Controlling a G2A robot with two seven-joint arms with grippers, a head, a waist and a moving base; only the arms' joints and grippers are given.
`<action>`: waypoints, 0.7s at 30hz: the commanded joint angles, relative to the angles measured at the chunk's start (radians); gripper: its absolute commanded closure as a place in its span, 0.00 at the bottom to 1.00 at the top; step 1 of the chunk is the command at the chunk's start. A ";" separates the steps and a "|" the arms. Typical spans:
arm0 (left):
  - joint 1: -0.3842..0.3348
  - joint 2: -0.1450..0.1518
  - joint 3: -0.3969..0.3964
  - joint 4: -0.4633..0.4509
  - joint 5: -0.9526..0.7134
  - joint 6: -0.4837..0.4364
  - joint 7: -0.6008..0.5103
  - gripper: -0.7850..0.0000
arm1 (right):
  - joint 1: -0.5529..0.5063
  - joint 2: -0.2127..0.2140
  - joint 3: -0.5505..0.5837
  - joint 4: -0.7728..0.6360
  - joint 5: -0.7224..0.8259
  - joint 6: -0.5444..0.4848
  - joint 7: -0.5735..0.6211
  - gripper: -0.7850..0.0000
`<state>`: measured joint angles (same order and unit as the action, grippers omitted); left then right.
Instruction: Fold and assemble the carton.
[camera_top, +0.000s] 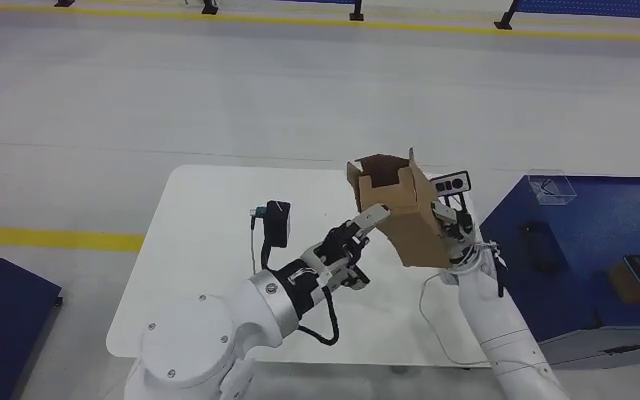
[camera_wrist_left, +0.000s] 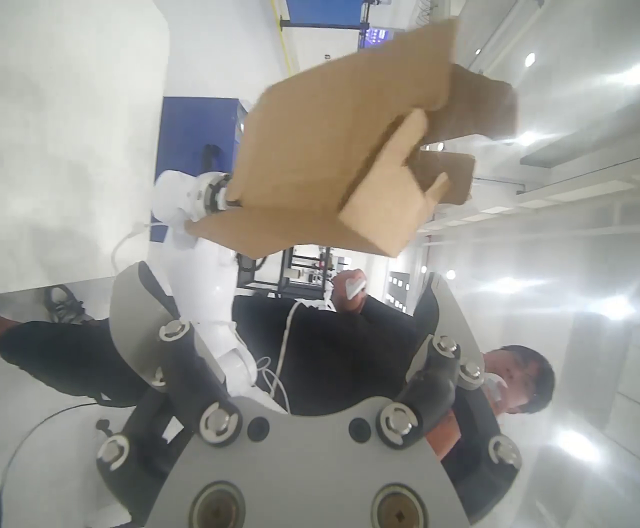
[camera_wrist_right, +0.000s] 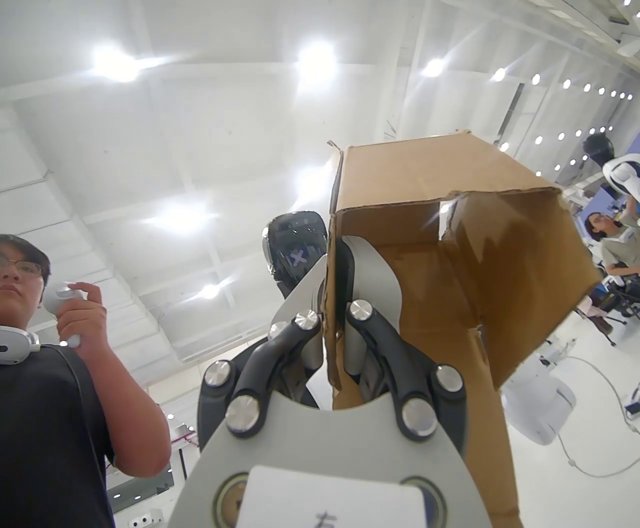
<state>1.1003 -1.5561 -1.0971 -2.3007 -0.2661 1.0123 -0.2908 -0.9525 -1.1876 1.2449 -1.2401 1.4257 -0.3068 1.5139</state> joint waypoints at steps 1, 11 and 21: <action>-0.012 -0.009 0.003 0.022 -0.070 0.000 0.081 0.00 | -0.002 -0.003 0.002 -0.009 -0.015 0.008 0.007 1.00; -0.094 0.004 0.084 0.145 -0.205 0.000 0.261 0.00 | -0.031 -0.015 0.039 -0.043 -0.044 0.023 0.022 1.00; -0.125 0.059 0.091 0.124 -0.350 0.000 0.384 0.00 | -0.017 -0.021 0.077 -0.034 -0.037 0.040 0.022 1.00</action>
<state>0.9752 -1.5046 -1.0070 -2.1712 -0.5968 1.0123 0.0747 -0.9715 -1.2079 1.3179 -1.2758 1.3875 -0.2675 1.5359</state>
